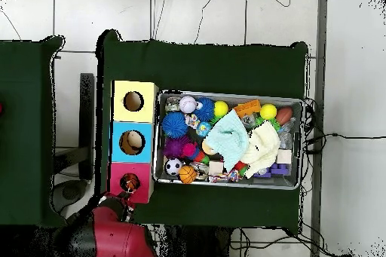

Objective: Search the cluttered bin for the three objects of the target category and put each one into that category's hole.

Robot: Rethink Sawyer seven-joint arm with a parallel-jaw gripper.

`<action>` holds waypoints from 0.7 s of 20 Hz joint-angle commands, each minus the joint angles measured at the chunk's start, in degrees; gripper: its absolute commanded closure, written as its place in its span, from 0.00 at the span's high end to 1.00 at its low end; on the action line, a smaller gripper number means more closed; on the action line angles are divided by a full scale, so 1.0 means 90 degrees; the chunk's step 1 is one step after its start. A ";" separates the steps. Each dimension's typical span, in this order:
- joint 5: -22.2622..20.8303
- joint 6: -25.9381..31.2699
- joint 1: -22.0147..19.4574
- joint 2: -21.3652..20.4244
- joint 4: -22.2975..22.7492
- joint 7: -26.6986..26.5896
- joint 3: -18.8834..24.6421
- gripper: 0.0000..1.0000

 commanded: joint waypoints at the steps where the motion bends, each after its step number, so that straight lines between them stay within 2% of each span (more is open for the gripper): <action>1: 0.0016 0.0475 -0.0272 0.1461 -0.1499 0.0741 -0.0233 0.00; 5: -0.0061 0.0039 -0.0428 0.1569 -0.1427 0.0880 -0.0037 0.00; 11: -0.0331 0.1374 -0.0409 0.1124 -0.1768 0.0687 -0.0369 0.00; 14: -0.0435 0.1533 -0.0440 0.1055 -0.1880 0.0619 -0.0405 0.00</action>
